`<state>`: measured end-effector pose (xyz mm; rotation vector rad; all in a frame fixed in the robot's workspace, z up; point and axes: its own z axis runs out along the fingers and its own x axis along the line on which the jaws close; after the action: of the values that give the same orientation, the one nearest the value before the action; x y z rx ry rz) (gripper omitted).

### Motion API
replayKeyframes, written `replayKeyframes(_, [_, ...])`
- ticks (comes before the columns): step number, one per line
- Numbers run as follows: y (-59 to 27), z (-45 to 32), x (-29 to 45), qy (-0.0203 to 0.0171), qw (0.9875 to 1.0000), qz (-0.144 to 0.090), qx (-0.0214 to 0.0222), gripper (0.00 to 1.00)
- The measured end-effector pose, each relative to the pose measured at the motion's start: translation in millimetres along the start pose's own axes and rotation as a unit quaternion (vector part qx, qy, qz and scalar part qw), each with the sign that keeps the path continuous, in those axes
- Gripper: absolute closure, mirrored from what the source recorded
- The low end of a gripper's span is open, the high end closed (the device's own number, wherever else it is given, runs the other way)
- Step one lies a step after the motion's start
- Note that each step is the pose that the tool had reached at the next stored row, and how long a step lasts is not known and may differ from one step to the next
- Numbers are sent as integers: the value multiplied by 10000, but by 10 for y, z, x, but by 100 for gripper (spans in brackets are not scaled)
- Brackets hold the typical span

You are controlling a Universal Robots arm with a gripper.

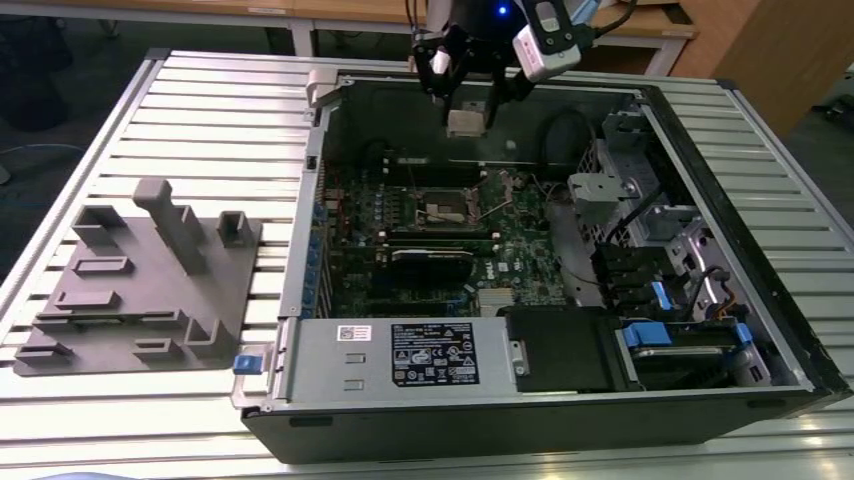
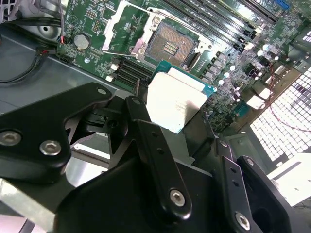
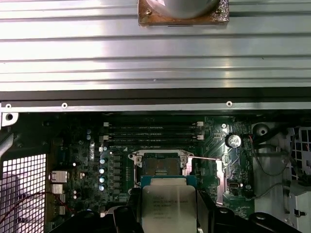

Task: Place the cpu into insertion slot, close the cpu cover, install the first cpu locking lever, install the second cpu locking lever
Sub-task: 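Place the cpu into insertion slot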

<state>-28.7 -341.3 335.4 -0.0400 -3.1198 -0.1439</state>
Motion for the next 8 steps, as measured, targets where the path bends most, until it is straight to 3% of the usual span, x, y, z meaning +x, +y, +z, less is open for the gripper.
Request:
replayKeyframes(1, [-3, 33, -1, 0, 10000, 0, 0, 46])
replayKeyframes(8, [-4, 46, -1, 0, 10000, 0, -2, 46])
